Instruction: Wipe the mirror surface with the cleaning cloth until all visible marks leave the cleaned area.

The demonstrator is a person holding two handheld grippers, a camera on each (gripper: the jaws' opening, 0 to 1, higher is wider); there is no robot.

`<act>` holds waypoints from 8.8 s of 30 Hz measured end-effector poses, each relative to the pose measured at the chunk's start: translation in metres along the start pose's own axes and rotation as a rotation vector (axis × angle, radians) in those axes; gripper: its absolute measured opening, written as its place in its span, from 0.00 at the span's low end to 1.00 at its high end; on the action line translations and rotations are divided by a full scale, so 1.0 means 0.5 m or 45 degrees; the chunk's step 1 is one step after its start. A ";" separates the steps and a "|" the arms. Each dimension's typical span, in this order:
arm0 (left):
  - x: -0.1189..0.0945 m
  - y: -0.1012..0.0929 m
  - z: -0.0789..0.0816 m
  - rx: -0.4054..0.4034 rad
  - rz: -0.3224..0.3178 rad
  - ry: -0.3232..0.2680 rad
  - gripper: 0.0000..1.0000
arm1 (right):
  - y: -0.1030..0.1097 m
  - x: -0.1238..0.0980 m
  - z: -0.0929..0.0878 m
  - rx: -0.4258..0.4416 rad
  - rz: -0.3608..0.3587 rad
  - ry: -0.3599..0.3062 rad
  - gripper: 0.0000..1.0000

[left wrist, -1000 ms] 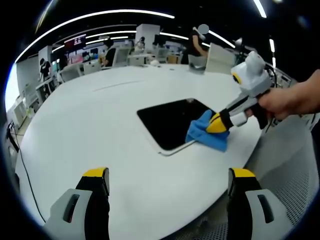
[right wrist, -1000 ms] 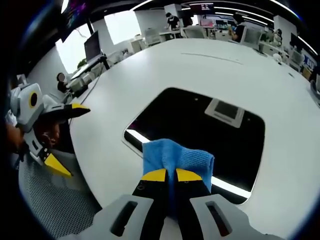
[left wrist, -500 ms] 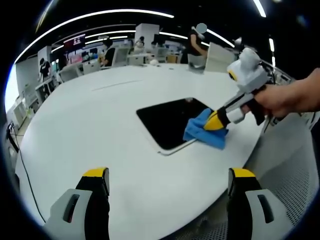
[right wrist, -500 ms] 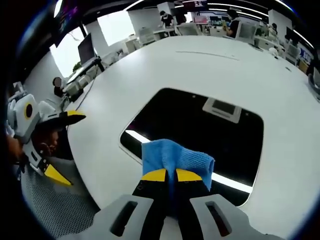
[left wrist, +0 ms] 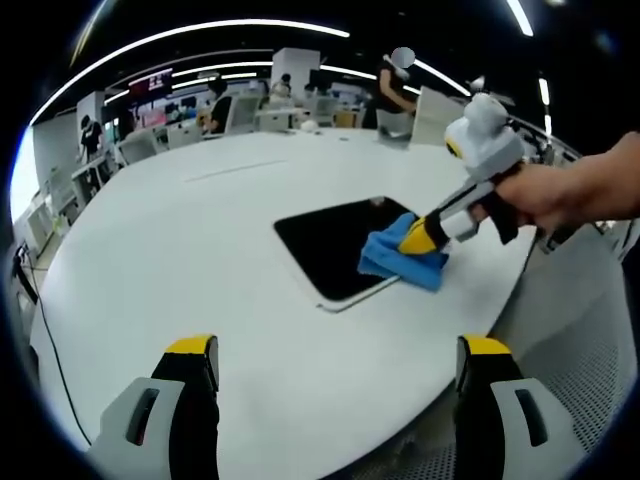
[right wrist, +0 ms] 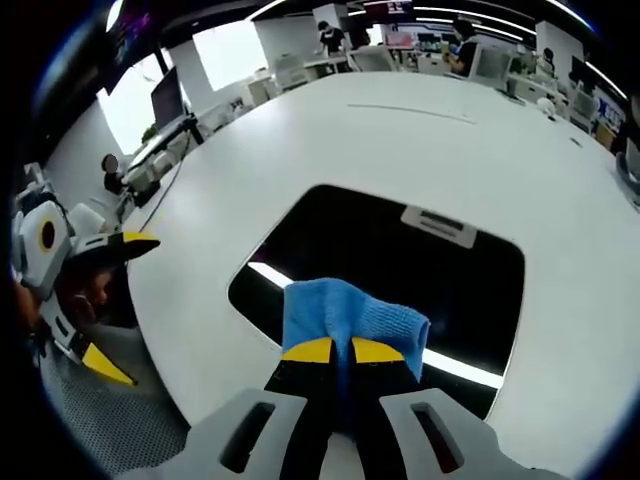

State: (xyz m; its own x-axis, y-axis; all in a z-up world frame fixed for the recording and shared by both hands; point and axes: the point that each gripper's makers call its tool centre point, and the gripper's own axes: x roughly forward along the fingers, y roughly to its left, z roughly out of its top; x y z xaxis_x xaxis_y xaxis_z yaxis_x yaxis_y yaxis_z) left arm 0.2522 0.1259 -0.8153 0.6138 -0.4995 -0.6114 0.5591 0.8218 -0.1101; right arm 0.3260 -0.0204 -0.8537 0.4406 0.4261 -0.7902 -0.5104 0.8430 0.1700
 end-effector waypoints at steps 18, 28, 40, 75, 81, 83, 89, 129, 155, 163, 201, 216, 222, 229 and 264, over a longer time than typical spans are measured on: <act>0.000 -0.003 0.000 -0.007 -0.009 0.001 0.99 | -0.019 0.018 0.031 0.013 -0.023 0.000 0.00; -0.001 -0.003 0.001 -0.009 -0.005 0.004 0.99 | -0.035 0.033 0.055 0.013 -0.035 0.002 0.00; -0.002 0.000 0.001 -0.003 0.007 0.002 0.99 | -0.055 0.048 0.083 0.036 -0.051 -0.002 0.00; 0.000 -0.009 0.007 -0.046 -0.034 -0.017 0.99 | -0.108 0.091 0.155 0.030 -0.036 0.020 0.00; -0.001 -0.007 0.011 -0.074 -0.035 -0.033 0.99 | -0.115 0.094 0.162 0.062 0.010 0.032 0.00; 0.000 -0.006 0.010 -0.075 -0.033 -0.032 0.99 | -0.115 0.097 0.162 0.046 0.019 0.032 0.00; -0.001 -0.007 0.011 -0.068 -0.035 -0.033 0.99 | -0.114 0.097 0.163 0.002 0.099 0.072 0.00; -0.003 0.010 -0.001 -0.070 0.022 -0.004 0.99 | -0.112 0.095 0.158 -0.240 0.098 0.174 0.00; 0.001 0.015 -0.009 -0.071 0.033 0.022 0.99 | -0.175 0.069 0.137 -0.242 0.064 0.181 0.00; 0.003 0.016 -0.013 -0.069 0.031 0.030 0.99 | -0.189 0.057 0.131 -0.229 0.056 0.176 0.00; -0.002 0.017 -0.010 -0.075 0.043 0.029 0.99 | -0.190 0.044 0.112 -0.166 -0.072 0.056 0.00; -0.005 0.017 -0.007 -0.079 0.048 0.022 0.99 | -0.176 0.031 0.094 -0.172 -0.071 0.053 0.00; -0.004 0.016 -0.008 -0.075 0.048 0.025 0.99 | -0.175 0.029 0.090 -0.175 -0.071 0.050 0.00; -0.004 0.016 -0.009 -0.071 0.049 0.031 0.99 | -0.176 0.030 0.088 -0.176 -0.072 0.046 0.00; -0.002 0.016 -0.014 -0.057 0.047 0.051 0.99 | -0.142 0.000 0.041 -0.166 -0.051 0.010 0.00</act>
State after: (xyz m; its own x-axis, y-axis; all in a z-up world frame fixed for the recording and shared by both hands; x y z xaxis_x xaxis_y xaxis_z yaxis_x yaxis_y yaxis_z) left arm 0.2522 0.1350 -0.8209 0.6106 -0.4577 -0.6463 0.5102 0.8515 -0.1211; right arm 0.3774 -0.0738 -0.8535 0.4570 0.3897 -0.7996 -0.5842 0.8093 0.0605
